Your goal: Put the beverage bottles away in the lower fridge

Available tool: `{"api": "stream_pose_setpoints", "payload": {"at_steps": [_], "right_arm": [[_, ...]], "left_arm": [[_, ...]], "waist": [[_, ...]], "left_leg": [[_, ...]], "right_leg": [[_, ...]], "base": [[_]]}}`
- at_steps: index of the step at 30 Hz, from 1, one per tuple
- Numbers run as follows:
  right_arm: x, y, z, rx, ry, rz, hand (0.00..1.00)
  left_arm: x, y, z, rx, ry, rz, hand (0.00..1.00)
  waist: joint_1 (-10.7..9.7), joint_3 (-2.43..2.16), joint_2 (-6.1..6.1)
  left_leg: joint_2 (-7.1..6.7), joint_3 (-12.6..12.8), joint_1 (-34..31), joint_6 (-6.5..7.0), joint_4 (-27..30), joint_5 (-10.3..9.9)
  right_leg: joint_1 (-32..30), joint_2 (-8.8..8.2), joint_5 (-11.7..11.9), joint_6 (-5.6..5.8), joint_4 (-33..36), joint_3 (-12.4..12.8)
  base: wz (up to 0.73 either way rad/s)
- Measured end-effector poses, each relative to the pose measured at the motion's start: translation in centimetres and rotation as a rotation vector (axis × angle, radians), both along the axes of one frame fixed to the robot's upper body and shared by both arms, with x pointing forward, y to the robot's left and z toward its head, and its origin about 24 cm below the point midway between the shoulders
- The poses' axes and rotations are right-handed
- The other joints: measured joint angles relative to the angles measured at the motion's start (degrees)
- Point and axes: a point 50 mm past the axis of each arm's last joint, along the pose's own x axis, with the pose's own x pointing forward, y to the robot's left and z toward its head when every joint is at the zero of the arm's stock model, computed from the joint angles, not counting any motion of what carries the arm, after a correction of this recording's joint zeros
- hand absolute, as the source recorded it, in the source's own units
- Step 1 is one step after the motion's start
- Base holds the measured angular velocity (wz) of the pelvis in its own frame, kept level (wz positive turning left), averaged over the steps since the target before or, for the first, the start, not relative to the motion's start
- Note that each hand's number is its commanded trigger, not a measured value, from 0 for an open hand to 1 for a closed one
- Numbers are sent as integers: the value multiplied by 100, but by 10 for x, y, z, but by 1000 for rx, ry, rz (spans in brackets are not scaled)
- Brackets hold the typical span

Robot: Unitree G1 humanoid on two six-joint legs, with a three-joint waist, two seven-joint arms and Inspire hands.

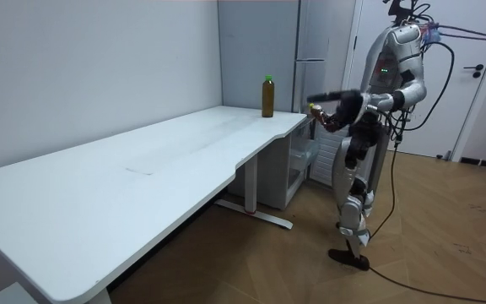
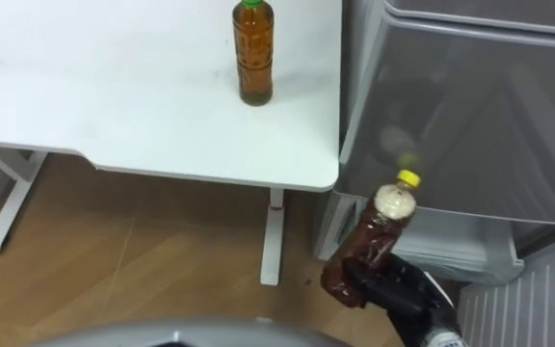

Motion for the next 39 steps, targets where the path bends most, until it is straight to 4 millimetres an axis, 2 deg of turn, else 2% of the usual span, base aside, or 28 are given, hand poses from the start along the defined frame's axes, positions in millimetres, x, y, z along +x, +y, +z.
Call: {"api": "stream_pose_setpoints", "payload": {"at_steps": [1, 2, 3, 4, 5, 6, 9, 13, 15, 18, 20, 22, 25, 26, 29, 31, 33, 38, 39], "right_arm": [[0, 0, -1, -9, 8, -10, 100], [0, -1, -2, -23, 24, -30, 100], [-2, -1, -3, -31, 41, -54, 100], [-3, -1, -4, -36, 51, -67, 100], [-4, -2, -6, -47, 70, -93, 100], [-4, -3, -8, -62, 92, -113, 100], [-3, -5, -14, -60, 131, -191, 100], [-1, -6, -18, -56, 156, -285, 100], [11, -6, -18, -76, 152, -305, 100], [21, -6, -19, -97, 157, -326, 100], [24, -5, -21, -97, 168, -348, 100], [28, -2, -23, -84, 176, -373, 100], [36, 0, -27, -19, 189, -474, 100], [45, 0, -26, 1, 185, -523, 100], [74, -2, -22, 45, 156, -606, 100], [86, -2, -19, 92, 144, -672, 100], [102, -3, -18, 139, 155, -744, 100], [133, -4, -14, 158, 173, -797, 100], [141, -6, -12, 181, 180, -829, 100]], "left_arm": [[-4, -2, -12, -40, 46, 5, 0], [-11, -6, -33, -125, 119, 21, 0], [-21, -10, -51, -204, 182, 51, 0], [-26, -12, -59, -240, 211, 63, 0], [-35, -18, -73, -314, 265, 85, 0], [-49, -24, -86, -365, 343, 95, 0], [-76, -41, -113, -501, 475, 107, 0], [-105, -58, -134, -632, 616, 109, 0], [-126, -69, -145, -706, 711, 117, 0], [-140, -79, -153, -782, 804, 66, 0], [-140, -85, -156, -813, 826, 16, 0], [-135, -89, -159, -821, 845, -48, 0], [-120, -94, -164, -841, 838, -127, 0], [-110, -98, -166, -853, 819, -156, 0], [-84, -103, -169, -856, 784, -255, 0], [-71, -104, -170, -848, 766, -310, 0], [-56, -105, -172, -858, 753, -358, 0], [-36, -107, -173, -843, 758, -437, 0], [-27, -108, -173, -843, 743, -455, 0]], "waist": [[-1, 17, -37], [-8, -11, 2], [-11, 2, -24], [-12, -2, -20], [-44, 16, -66], [-64, 16, -88], [-151, 10, -75], [-255, 30, -73], [-364, 33, -49], [-497, 35, -52], [-503, 30, -59], [-516, 48, -74], [-548, 45, -54], [-588, 66, -40], [-634, 95, 15], [-645, 106, 13], [-653, 126, -16], [-619, 132, -25], [-595, 121, -5]], "left_leg": [[1, 3, 2, -1, -9, 0], [5, 20, 19, -2, -22, 1], [4, 45, 48, -3, -41, 1], [9, 55, 54, -2, -41, 0], [9, 56, 49, -2, -46, 0], [10, 58, 45, -2, -55, 0], [21, 113, 72, -2, -91, 0], [12, 102, 69, 2, -92, -4], [12, 133, 54, 3, -92, -4], [3, 131, 32, 1, -87, -6], [5, 130, -40, 0, -58, -9], [0, 129, -127, 0, -9, -9], [2, 97, -239, 5, 60, -12], [6, 72, -318, 23, 151, -25], [1, 35, -698, 55, 398, -47], [-17, -25, -943, 62, 555, -53], [-93, -70, -1243, 77, 753, -61], [-114, -65, -1985, 79, 1161, -61], [-137, -63, -2196, 77, 1272, -58]], "right_leg": [[-7, 0, 0, 0, 0, 10], [-6, 2, 0, 0, 0, 21], [14, 13, 0, 0, 4, 28], [24, 18, 0, 0, 5, 41], [37, 21, 0, 0, 1, 58], [19, 23, 0, 0, 8, 107], [19, 22, -1, 0, 5, 134], [25, 11, -1, 1, 7, 163], [-3, 12, -2, 3, 8, 221], [-20, 13, -2, 3, 12, 211], [-81, 9, -2, 3, 28, 185], [-129, 9, -2, 2, 25, 183], [-197, 1, -2, 2, 63, 92], [-260, -2, -2, 2, 145, 92], [-616, -33, -16, -10, 377, 54], [-778, -76, -42, -12, 461, -18], [-1060, -150, -134, -9, 657, -26], [-1803, -219, -222, -27, 1078, 15], [-2027, -229, -228, -37, 1225, 39]], "base": [[-4], [-7], [-7], [-5], [0], [0], [-7], [1], [-6], [0], [0], [7], [13], [12], [8], [17], [13], [2], [0]]}}
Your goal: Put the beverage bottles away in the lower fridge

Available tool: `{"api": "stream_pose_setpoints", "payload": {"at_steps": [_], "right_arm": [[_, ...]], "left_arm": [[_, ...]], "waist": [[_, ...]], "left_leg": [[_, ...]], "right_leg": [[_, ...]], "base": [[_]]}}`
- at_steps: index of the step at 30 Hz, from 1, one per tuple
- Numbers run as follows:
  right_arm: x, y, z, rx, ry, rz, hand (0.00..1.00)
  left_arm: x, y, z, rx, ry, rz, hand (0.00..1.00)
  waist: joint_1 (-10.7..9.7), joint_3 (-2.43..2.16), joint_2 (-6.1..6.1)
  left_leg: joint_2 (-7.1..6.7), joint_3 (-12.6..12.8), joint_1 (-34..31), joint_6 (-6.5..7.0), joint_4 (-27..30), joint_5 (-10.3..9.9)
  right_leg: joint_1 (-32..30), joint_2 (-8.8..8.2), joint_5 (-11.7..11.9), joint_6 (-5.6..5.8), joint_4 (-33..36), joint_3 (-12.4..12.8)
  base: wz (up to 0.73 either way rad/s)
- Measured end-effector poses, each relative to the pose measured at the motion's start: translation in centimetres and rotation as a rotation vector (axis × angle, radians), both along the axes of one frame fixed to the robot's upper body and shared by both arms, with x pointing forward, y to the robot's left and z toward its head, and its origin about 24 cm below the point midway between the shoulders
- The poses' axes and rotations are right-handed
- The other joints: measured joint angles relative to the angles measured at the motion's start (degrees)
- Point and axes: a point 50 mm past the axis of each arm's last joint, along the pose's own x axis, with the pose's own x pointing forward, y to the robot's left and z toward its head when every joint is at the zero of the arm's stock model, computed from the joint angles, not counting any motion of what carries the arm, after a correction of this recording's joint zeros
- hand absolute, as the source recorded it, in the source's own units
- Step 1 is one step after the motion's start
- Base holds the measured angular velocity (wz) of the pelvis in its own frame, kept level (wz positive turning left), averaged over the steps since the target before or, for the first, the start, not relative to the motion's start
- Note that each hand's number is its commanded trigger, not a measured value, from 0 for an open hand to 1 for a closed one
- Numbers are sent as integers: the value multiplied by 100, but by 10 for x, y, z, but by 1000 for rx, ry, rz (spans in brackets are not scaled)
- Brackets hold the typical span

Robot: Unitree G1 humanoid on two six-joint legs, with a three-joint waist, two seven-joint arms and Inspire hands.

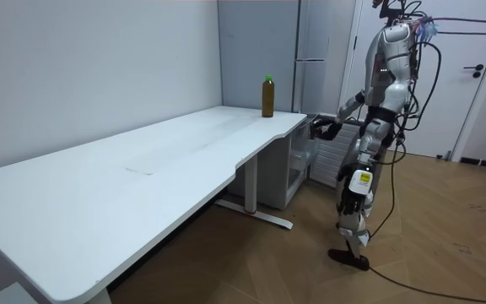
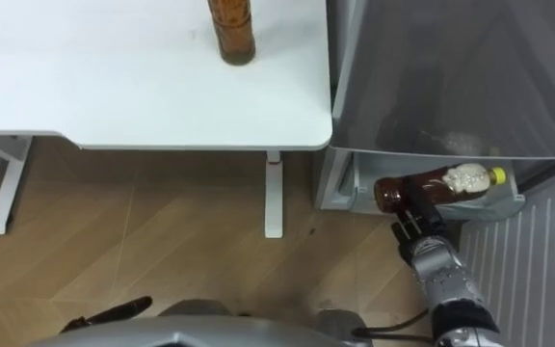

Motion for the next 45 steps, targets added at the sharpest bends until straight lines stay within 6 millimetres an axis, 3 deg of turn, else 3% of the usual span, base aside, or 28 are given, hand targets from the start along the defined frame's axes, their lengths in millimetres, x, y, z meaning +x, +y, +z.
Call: {"api": "stream_pose_setpoints", "payload": {"at_steps": [6, 11, 14, 15, 23, 27, 33, 45], "right_arm": [[30, -6, 15, 58, -42, -101, 100], [42, -22, 26, 60, -45, -172, 100], [48, -26, 31, 54, -37, -196, 100], [53, -27, 35, 52, -48, -195, 100], [77, -32, 58, 15, -95, -183, 100], [93, -53, 85, -46, -155, -197, 100], [103, -78, 115, -118, -243, -229, 100], [126, -75, 141, -146, -316, -190, 100]], "left_arm": [[19, -2, 1, -8, -24, -32, 0], [29, 1, 2, 10, -21, -58, 0], [30, 7, 4, 35, -13, -68, 0], [30, 9, 4, 41, -14, -70, 0], [33, 7, 5, 90, 9, -158, 0], [37, 13, 7, 127, -4, -185, 0], [43, 20, 12, 189, -8, -198, 0], [46, 22, 14, 213, -13, -229, 0]], "waist": [[142, 72, -137], [307, 83, -164], [411, 113, -210], [425, 121, -224], [471, 159, -270], [450, 177, -305], [477, 197, -346], [482, 196, -348]], "left_leg": [[-54, 11, -804, 4, 369, 51], [-57, 23, -1582, 7, 787, 59], [-82, 12, -1963, 14, 1053, 51], [-135, -10, -2145, 8, 1165, 48], [-169, -73, -3101, -106, 1827, 7], [-243, -45, -3490, -164, 1944, 44], [-193, -16, -3789, -173, 2121, -2], [-118, -11, -3894, -225, 2190, -48]], "right_leg": [[-937, -139, -61, -60, 596, 42], [-1711, -176, -90, -96, 1009, 67], [-2137, -252, -203, -135, 1411, 99], [-2332, -270, -255, -152, 1562, 128], [-3298, -353, -518, -260, 2324, 124], [-3771, -463, -587, -279, 2622, 171], [-4088, -405, -620, -349, 2784, 228], [-4231, -355, -714, -467, 2924, 222]], "base": [[-2], [3], [7], [7], [10], [9], [-4], [-1]]}}
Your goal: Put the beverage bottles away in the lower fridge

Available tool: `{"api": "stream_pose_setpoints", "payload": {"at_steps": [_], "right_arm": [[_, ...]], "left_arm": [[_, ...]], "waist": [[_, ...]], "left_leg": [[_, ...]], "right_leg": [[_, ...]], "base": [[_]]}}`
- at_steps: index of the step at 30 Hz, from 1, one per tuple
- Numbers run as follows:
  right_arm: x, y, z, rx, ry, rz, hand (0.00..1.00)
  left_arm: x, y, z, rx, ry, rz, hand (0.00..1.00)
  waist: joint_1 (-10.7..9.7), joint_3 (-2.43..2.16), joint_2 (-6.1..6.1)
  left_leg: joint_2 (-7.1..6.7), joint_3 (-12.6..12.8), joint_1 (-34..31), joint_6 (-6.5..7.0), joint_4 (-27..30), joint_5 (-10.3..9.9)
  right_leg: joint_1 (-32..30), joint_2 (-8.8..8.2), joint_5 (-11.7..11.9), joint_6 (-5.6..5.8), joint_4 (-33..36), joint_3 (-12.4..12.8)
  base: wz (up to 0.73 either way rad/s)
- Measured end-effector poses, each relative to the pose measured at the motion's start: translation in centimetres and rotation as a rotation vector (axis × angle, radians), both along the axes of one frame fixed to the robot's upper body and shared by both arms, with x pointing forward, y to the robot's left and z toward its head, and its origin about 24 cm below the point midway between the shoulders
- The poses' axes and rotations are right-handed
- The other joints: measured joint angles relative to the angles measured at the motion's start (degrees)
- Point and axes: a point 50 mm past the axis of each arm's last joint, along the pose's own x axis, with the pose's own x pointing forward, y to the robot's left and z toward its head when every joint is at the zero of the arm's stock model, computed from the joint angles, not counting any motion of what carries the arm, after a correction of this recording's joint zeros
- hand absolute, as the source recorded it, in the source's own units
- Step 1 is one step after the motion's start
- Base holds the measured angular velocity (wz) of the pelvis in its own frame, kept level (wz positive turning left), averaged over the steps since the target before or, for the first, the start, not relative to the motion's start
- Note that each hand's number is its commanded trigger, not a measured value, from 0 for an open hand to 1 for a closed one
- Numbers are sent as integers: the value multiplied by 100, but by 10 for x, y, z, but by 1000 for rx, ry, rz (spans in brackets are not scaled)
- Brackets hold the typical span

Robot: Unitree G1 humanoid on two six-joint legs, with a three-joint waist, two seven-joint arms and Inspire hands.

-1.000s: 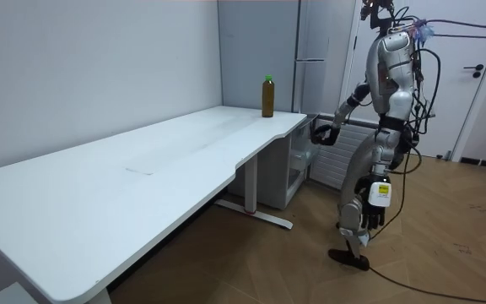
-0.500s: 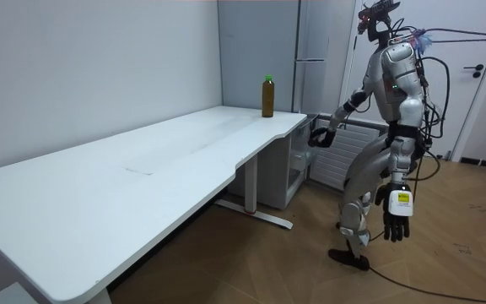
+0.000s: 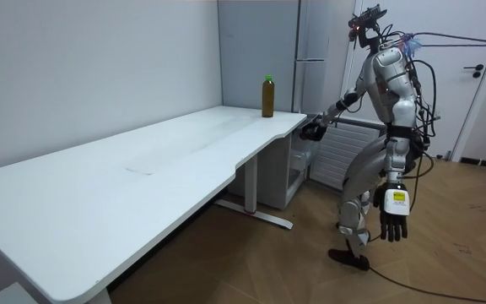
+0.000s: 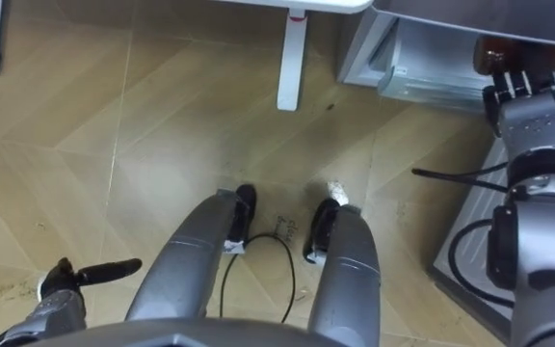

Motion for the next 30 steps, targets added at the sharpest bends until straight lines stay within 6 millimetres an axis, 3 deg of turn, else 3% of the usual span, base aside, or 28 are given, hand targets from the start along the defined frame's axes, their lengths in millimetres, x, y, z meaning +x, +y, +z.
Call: {"api": "stream_pose_setpoints", "payload": {"at_steps": [2, 4, 5, 11, 18, 30], "right_arm": [[4, 2, 4, -5, -11, 10, 79], [5, 3, 5, -3, -10, 13, 35], [5, 3, 5, -1, -6, 15, 0], [5, 4, 4, 2, -2, 18, 0], [8, 6, 6, -13, -20, 49, 0], [7, 11, 1, -37, -36, 92, 0]], "left_arm": [[-1, 1, 0, 4, 6, -10, 0], [-1, 1, 0, 9, 11, -27, 0], [-1, 1, 0, 10, 11, -27, 0], [0, 2, 1, 12, 10, -28, 0], [0, 6, 2, 22, 7, -28, 0], [2, 2, 3, 30, 1, -65, 0]], "waist": [[-6, 1, -1], [-15, 3, -5], [-21, 3, -5], [-37, 4, -11], [-41, -2, -107], [13, -4, -105]], "left_leg": [[7, -5, -5, -17, 23, -10], [-11, -5, -5, -25, 50, -20], [-11, -2, -5, -24, 55, -22], [-6, 7, -23, -24, 61, -22], [-9, -12, -36, -25, 61, -22], [19, -30, 48, -29, 68, -23]], "right_leg": [[0, 6, -5, -9, 16, -5], [-2, -22, -37, -8, 69, -7], [-3, -24, -39, -7, 71, -7], [-24, -28, -39, -7, 75, -2], [-23, -21, -36, -11, 68, -20], [69, 25, -26, -18, 41, -20]], "base": [[0], [4], [0], [0], [0], [0]]}}
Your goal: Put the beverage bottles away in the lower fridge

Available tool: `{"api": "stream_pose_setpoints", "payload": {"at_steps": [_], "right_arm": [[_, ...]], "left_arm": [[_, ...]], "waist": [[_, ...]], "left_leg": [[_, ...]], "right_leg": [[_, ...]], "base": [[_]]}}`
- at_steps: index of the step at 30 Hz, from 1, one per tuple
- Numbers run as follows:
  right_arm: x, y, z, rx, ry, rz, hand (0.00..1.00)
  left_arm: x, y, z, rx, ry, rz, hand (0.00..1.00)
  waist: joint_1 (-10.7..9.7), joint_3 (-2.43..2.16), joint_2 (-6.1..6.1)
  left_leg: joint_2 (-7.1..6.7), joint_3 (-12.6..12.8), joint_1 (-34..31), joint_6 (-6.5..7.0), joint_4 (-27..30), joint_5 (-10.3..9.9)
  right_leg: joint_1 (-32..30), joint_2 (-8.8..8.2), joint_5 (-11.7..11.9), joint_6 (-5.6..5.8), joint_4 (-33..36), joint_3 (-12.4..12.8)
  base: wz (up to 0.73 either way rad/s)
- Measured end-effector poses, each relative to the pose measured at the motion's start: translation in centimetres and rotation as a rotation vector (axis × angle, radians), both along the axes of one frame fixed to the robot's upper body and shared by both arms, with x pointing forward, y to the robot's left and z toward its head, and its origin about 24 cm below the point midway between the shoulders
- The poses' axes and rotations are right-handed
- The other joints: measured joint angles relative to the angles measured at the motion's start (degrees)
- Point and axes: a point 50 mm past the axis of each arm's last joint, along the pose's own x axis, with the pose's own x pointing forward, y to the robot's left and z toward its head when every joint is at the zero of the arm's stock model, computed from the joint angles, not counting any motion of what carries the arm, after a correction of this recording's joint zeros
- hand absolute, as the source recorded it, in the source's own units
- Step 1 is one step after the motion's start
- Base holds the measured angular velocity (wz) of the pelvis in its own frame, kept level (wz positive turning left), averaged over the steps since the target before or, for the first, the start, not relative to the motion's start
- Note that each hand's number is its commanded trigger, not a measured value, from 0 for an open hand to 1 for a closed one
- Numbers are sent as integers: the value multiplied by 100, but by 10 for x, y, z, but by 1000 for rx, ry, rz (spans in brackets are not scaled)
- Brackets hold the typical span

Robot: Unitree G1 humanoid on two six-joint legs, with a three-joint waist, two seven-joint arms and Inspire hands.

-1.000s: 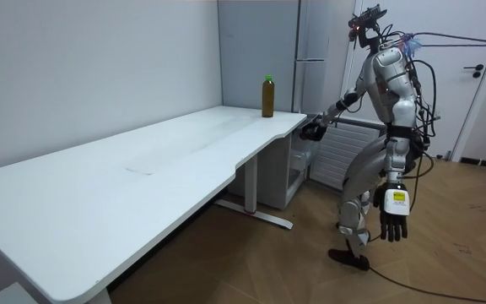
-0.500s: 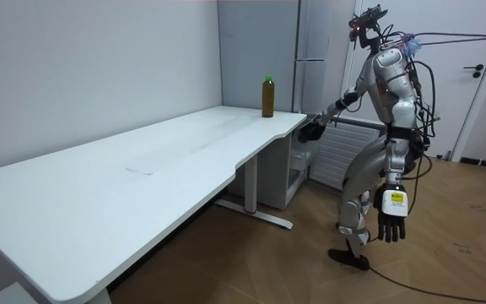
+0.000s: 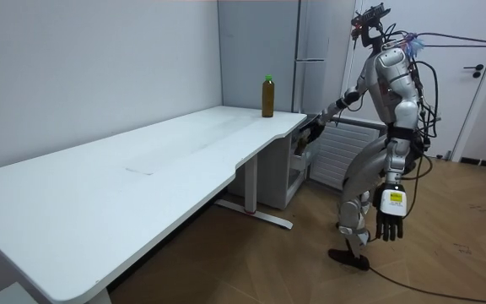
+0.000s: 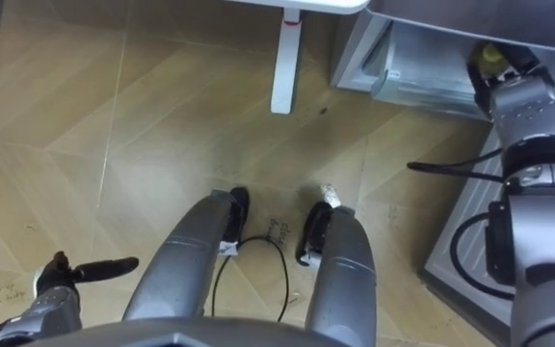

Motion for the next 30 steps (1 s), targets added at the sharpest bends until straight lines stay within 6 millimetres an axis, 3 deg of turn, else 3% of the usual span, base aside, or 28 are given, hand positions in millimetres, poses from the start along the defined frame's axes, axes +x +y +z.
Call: {"api": "stream_pose_setpoints", "payload": {"at_steps": [19, 26, 30], "right_arm": [[-10, 1, -15, -5, 17, 32, 0], [-23, -5, -31, 0, 67, 28, 0], [-32, -6, -41, -17, 97, 61, 0]], "left_arm": [[-9, -11, -5, -58, 35, -72, 0], [-2, -10, -3, -76, 8, -73, 0], [-1, -9, -3, -93, -4, -72, 0]], "waist": [[148, 1, 4], [307, 6, 2], [286, 7, 2]], "left_leg": [[69, -11, 251, -63, 10, -37], [133, -11, 668, -70, -250, -34], [136, -41, 942, -67, -452, -34]], "right_leg": [[279, 51, -18, -30, -29, -36], [721, 108, 40, -28, -370, -72], [1020, 98, 78, -29, -602, -156]], "base": [[0], [-5], [-1]]}}
